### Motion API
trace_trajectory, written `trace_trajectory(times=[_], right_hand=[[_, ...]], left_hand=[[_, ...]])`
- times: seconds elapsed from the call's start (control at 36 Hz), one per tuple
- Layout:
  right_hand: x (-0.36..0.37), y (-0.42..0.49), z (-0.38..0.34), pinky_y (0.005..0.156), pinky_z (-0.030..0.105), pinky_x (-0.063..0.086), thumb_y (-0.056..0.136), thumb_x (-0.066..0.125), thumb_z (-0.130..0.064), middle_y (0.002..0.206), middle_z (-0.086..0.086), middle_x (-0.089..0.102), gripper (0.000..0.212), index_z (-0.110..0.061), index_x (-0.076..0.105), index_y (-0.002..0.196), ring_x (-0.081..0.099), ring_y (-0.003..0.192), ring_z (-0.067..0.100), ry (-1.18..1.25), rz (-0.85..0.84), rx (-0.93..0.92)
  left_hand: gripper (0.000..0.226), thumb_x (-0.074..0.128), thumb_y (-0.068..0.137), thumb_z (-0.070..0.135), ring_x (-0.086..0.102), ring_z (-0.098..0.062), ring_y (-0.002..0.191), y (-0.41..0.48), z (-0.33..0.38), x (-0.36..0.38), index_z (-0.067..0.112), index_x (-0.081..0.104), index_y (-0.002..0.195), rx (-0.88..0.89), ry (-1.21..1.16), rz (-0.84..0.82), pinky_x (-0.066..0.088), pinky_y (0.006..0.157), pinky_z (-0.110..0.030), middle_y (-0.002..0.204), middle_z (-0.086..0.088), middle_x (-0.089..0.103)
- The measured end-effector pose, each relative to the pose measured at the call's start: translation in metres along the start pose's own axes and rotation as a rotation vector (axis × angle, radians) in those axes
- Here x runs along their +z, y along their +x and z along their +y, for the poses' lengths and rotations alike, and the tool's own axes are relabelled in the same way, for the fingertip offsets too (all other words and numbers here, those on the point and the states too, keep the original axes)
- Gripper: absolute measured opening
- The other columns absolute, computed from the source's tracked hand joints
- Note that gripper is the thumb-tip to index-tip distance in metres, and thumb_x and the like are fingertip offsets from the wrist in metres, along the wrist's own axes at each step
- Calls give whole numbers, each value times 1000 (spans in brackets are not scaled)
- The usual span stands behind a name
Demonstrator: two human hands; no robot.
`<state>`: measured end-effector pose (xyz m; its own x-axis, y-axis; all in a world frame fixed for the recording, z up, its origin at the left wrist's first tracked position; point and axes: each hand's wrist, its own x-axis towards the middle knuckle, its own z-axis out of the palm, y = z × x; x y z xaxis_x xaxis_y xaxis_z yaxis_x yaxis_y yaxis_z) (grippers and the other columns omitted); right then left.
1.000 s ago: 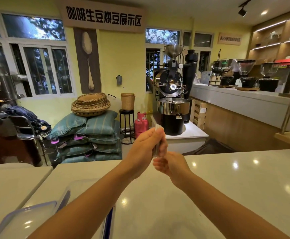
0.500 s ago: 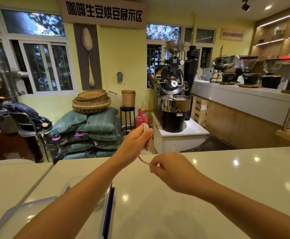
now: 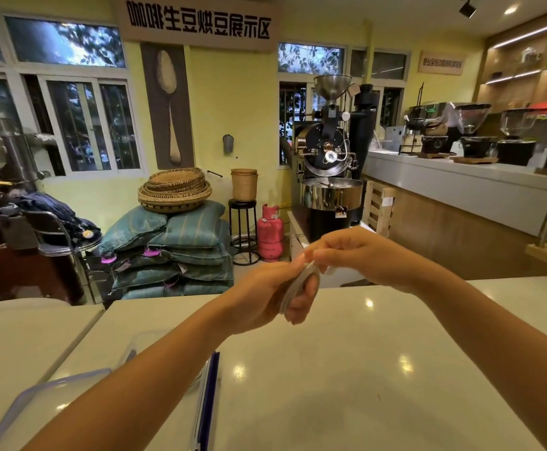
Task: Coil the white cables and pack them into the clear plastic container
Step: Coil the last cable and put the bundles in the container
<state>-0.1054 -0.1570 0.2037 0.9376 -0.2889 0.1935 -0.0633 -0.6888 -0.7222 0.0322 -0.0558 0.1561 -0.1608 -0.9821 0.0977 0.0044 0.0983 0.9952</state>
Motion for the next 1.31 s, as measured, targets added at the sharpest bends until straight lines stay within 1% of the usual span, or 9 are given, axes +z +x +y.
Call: trace_trajectory(times=[0.14, 0.19, 0.36, 0.5, 0.64, 0.81, 0.92, 1.11, 1.31], right_hand=[[5, 1, 12, 60, 8, 50, 92, 43, -13, 61, -7, 61, 27, -13, 57, 68, 59, 56, -4, 223, 37, 30], [7, 1, 15, 57, 8, 50, 92, 42, -13, 53, -11, 63, 28, -12, 55, 67, 61, 54, -3, 306, 38, 40], [16, 6, 25, 57, 16, 53, 92, 42, -22, 50, -10, 64, 33, -15, 55, 62, 62, 53, 4, 465, 148, 81], [21, 8, 31, 43, 16, 51, 93, 43, -19, 51, -5, 67, 32, -11, 58, 66, 63, 47, 8, 687, 173, 156], [23, 10, 38, 49, 20, 55, 94, 40, -17, 60, 1, 70, 33, -5, 59, 70, 67, 54, 11, 881, 116, 236], [22, 9, 43, 58, 26, 60, 92, 39, -10, 68, 9, 73, 49, -5, 70, 55, 71, 61, 16, 1091, 71, 286], [23, 7, 44, 68, 29, 60, 91, 39, -8, 77, 9, 74, 30, -1, 66, 79, 72, 71, 19, 1084, 58, 287], [31, 10, 41, 88, 36, 42, 89, 47, -11, 85, 5, 65, 19, -7, 64, 80, 59, 90, 20, 884, 91, 259], [43, 13, 40, 80, 31, 45, 69, 58, -25, 82, 6, 61, 22, -10, 63, 84, 57, 83, 18, 871, 173, 201]], left_hand=[[17, 61, 79, 21, 46, -6, 50, -3, 6, -3, 10, 49, 75, -13, -96, -188, 42, 51, -16, 56, 7, 50], [17, 58, 81, 22, 46, -6, 51, -4, 6, -3, 9, 48, 78, -27, -95, -195, 42, 51, -16, 57, 7, 50], [17, 42, 88, 19, 46, -6, 49, -2, 7, -2, 10, 55, 79, -3, -9, 40, 43, 51, -15, 54, 7, 50], [29, 32, 97, 16, 43, -4, 47, 2, 3, -3, 14, 54, 78, 21, 168, 265, 41, 51, -13, 52, 9, 48], [31, 30, 98, 19, 39, -8, 51, 7, -2, 1, 18, 47, 73, 46, 361, 466, 35, 53, -19, 59, 2, 42], [34, 26, 99, 21, 35, -9, 53, 10, -6, 2, 16, 40, 68, 41, 400, 598, 32, 55, -21, 58, 1, 38], [36, 24, 99, 22, 35, -9, 53, 12, -10, 0, 17, 38, 66, -4, 401, 652, 32, 53, -19, 59, 0, 38], [34, 24, 99, 24, 35, -10, 55, 17, -22, 11, 17, 41, 70, -32, 349, 699, 33, 54, -20, 61, 0, 38], [34, 24, 99, 28, 37, -11, 55, 23, -31, 21, 17, 41, 71, -31, 250, 728, 35, 56, -23, 61, 0, 39]])
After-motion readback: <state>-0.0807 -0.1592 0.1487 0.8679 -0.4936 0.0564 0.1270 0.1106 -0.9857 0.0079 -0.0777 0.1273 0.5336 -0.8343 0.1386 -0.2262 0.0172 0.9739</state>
